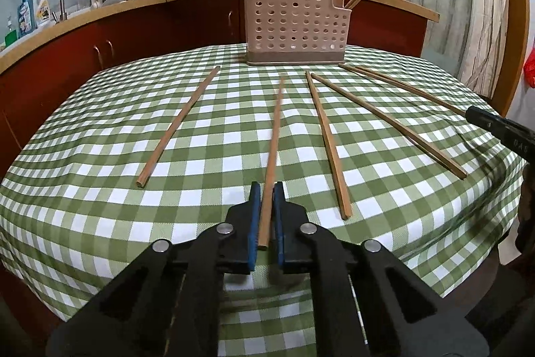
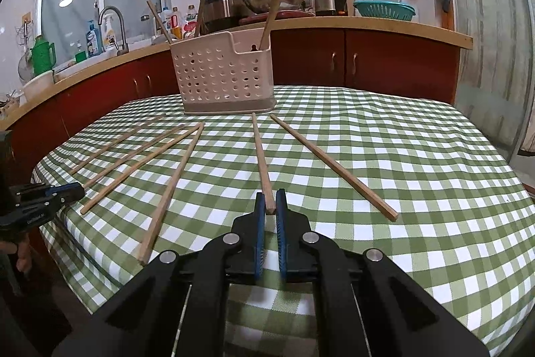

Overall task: Organize utensils
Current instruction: 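Close the left tool on one chopstick while the right tool grasps another, then lift both held chopsticks upright and carry them over the utensil holder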

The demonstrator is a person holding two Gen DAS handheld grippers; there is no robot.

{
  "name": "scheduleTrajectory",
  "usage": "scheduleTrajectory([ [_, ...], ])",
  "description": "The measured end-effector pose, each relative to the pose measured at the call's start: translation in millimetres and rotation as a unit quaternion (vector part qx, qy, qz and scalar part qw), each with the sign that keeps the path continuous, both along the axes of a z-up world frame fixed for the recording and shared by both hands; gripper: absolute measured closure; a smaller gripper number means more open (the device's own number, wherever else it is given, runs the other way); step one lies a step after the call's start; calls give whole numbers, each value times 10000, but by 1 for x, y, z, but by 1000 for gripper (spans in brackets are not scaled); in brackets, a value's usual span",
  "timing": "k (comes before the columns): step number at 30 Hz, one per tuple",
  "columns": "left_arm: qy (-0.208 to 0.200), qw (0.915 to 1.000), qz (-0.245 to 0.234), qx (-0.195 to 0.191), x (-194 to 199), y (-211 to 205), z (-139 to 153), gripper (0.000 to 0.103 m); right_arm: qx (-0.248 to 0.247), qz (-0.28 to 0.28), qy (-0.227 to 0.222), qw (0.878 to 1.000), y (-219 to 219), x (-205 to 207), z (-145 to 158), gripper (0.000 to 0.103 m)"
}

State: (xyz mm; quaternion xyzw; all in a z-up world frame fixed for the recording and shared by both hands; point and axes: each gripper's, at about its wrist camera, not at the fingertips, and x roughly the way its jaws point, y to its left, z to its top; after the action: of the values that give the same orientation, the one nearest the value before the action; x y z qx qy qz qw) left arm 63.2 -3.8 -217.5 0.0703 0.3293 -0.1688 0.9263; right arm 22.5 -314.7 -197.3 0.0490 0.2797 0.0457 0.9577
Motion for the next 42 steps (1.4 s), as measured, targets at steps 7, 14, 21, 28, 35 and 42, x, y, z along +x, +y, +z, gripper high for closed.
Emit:
scheduleTrajectory([
  [7,-359,9993,82,5,-6,3,19,96,-25,-38,-247,9997,4,-11,20,96],
  [14,-849,9963,114,-8,-10,2,51,97,-94,-112,-626,9979,7,-19,53,96],
  [21,-1071,9940,200,-89,-10,4,80,97,-85,-92,-860,9962,10,-23,76,96],
  [28,-1207,9922,231,-196,-10,5,104,97,-77,-63,-1075,9942,14,-24,95,96],
  [35,-1091,9935,151,-284,-3,5,122,97,-89,-72,-1175,9930,15,-17,109,96],
  [42,-912,9957,72,-178,18,-1,142,97,-87,-28,-1142,9934,16,8,125,96],
])
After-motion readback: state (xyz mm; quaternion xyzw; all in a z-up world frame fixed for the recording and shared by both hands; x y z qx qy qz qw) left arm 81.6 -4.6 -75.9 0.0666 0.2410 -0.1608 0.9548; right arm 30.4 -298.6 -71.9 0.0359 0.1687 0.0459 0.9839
